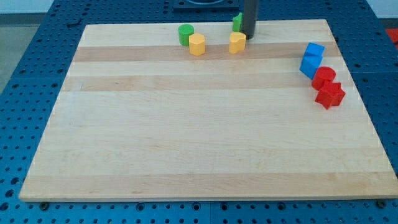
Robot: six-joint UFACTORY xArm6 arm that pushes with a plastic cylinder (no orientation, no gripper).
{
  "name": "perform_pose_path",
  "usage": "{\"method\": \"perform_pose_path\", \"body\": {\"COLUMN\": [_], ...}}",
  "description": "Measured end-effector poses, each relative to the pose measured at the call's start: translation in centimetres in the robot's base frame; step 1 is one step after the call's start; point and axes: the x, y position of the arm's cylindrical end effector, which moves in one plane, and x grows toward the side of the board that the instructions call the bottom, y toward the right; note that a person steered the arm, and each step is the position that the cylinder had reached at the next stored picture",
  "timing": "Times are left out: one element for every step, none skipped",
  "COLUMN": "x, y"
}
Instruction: Push yellow heart to the blue cube
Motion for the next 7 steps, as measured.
{"method": "perform_pose_path", "body": {"x": [0.2,0.2,1.0,2.3,2.7,2.5,2.1], "y": [-6.3,-9.9,-9.2,-7.6,-5.5,-1.9,0.9]}}
